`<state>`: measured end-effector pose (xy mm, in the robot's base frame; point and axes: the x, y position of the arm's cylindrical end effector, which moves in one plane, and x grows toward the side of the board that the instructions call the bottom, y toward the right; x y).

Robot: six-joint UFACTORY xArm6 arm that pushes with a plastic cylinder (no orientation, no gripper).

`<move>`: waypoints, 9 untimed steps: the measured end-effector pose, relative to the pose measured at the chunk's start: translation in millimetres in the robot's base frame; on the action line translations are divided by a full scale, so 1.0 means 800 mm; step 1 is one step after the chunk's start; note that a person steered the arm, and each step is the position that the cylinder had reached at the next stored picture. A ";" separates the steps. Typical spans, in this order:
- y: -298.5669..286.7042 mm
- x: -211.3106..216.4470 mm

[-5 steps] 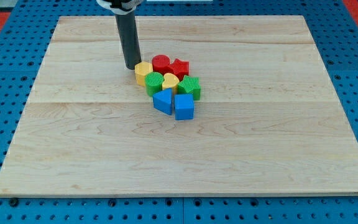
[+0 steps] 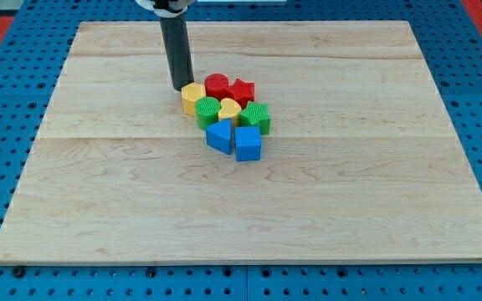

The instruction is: Separate the green star from the yellow heart

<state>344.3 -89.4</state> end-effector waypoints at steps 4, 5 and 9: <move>0.001 0.001; 0.001 -0.011; 0.142 -0.050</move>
<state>304.7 23.8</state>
